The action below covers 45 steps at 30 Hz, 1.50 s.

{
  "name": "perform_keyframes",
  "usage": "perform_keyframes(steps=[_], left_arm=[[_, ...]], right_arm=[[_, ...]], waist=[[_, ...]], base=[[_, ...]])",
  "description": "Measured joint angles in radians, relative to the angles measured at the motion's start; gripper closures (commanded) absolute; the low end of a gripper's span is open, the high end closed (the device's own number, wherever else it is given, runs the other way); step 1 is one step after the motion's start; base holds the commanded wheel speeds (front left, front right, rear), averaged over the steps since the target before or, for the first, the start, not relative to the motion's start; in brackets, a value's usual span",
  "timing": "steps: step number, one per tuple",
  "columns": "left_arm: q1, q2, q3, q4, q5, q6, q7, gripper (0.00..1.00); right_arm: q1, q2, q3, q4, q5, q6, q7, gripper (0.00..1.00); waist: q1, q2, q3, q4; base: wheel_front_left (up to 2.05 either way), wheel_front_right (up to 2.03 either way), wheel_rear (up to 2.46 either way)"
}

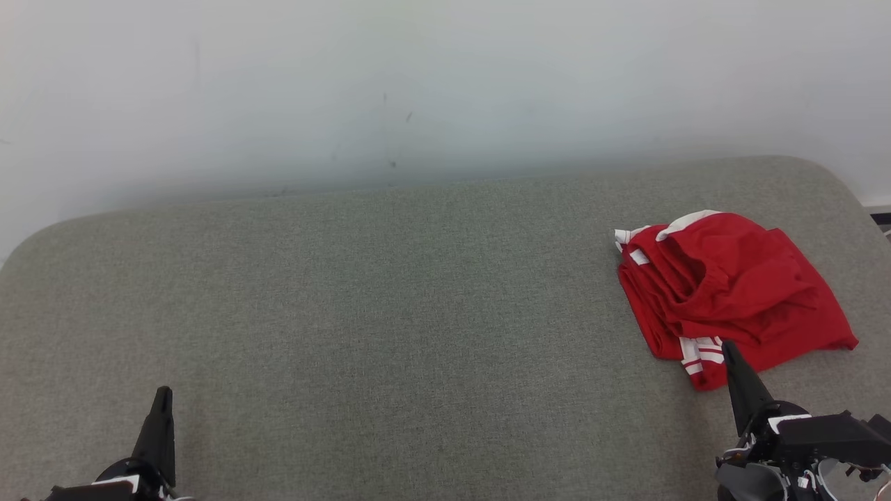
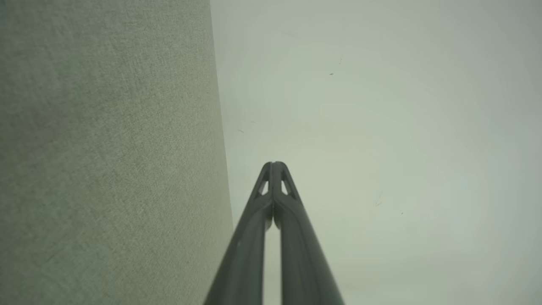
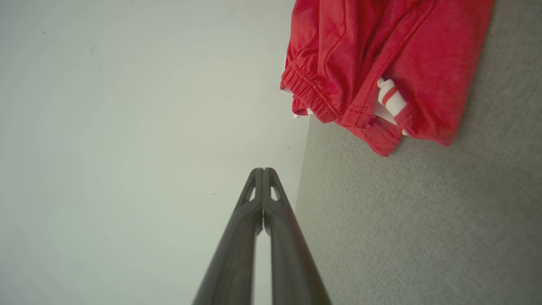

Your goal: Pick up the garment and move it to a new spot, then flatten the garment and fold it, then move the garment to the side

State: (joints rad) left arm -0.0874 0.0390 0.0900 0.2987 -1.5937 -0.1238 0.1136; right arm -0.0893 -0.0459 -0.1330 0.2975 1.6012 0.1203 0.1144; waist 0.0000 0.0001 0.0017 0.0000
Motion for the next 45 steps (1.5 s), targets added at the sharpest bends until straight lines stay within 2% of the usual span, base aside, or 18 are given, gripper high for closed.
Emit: perform_keyframes(steps=[45], left_arm=[[0.0,0.0,0.0,-0.001,0.0,0.0,0.0,1.0]], right_arm=[[0.0,0.0,0.0,0.0,0.0,0.0,0.0,1.0]], waist=[[0.0,0.0,0.0,0.0]], base=[[0.0,0.0,0.0]])
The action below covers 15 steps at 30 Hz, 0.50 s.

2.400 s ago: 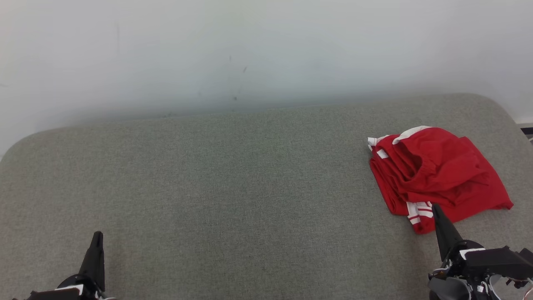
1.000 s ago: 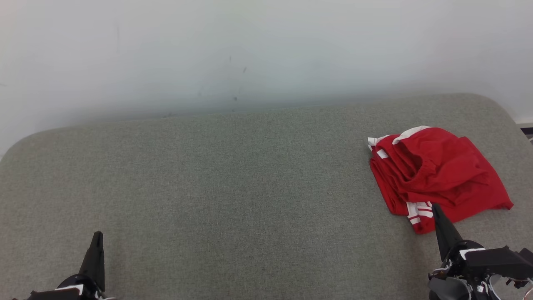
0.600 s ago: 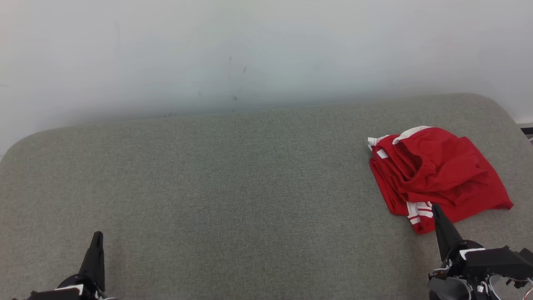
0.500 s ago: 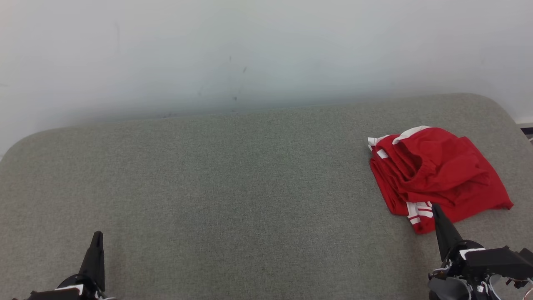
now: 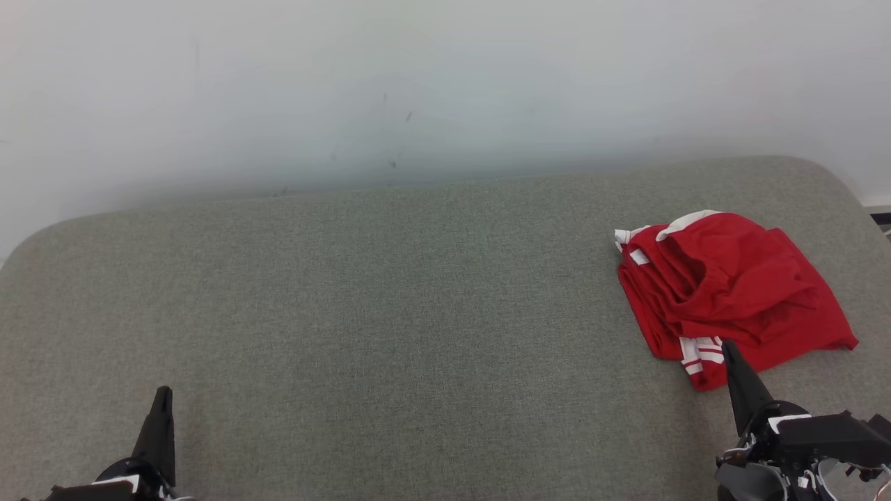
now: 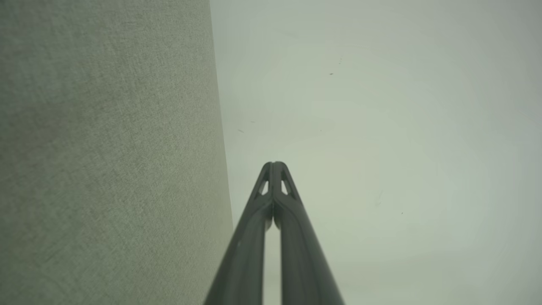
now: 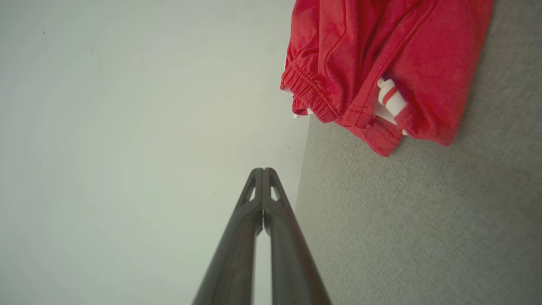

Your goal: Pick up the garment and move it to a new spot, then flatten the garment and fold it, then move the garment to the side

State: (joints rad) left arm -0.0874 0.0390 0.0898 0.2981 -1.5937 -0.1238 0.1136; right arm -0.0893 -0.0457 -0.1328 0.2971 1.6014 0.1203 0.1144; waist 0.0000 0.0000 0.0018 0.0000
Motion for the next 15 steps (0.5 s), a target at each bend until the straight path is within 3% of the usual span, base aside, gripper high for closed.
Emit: perform_keyframes(steps=[15], left_arm=[[0.0,0.0,0.0,0.0,0.0,0.0,0.0,1.0]], right_arm=[[0.0,0.0,0.0,0.0,0.0,0.0,0.0,1.0]], waist=[[0.0,0.0,0.0,0.0]], base=[[0.0,0.0,0.0]])
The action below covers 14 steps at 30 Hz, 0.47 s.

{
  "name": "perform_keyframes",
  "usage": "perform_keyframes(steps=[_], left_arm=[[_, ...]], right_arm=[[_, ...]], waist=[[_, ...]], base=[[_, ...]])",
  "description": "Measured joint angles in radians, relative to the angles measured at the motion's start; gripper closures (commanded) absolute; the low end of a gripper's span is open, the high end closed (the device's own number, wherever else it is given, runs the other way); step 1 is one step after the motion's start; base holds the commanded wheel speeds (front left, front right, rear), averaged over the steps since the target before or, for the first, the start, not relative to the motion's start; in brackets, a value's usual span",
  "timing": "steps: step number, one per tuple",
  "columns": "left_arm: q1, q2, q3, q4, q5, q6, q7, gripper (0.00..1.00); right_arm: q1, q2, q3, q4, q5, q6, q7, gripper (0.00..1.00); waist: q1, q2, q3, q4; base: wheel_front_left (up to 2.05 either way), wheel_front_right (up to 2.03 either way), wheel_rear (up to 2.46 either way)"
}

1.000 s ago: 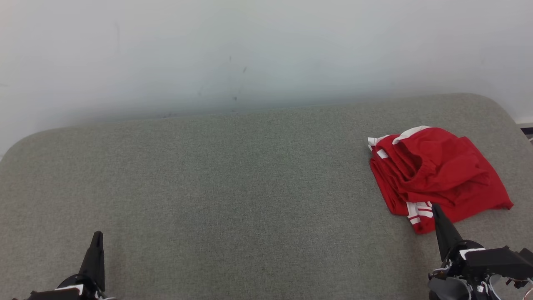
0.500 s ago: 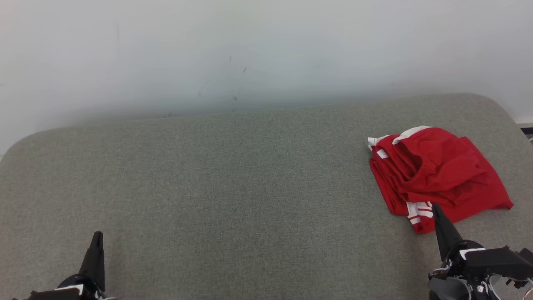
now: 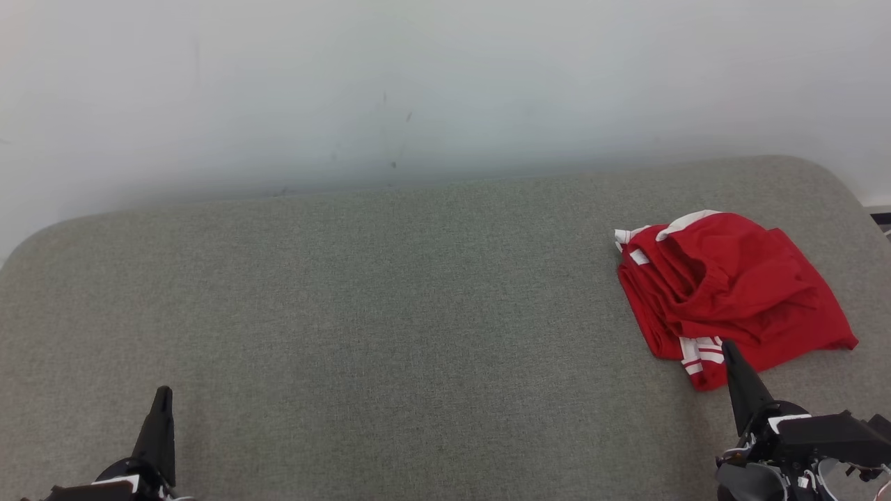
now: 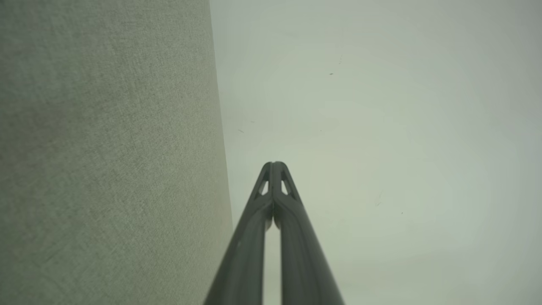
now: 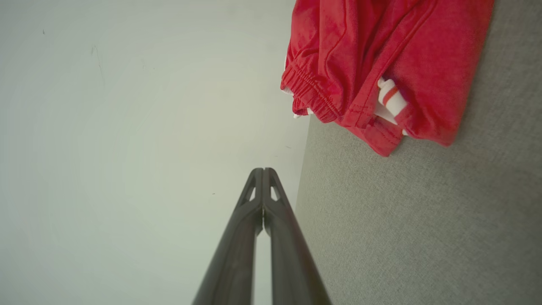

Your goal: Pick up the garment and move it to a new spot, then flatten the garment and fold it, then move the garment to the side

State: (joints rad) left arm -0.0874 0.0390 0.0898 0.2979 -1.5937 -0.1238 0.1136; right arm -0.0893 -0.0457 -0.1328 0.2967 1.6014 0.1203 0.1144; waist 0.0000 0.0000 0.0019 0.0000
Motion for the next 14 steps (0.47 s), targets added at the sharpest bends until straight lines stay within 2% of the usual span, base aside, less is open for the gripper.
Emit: perform_keyframes(steps=[14], left_arm=[[0.0,0.0,0.0,0.0,0.0,0.0,0.0,1.0]], right_arm=[[0.0,0.0,0.0,0.0,0.0,0.0,0.0,1.0]], waist=[[0.0,0.0,0.0,0.0]], base=[[0.0,0.0,0.0]])
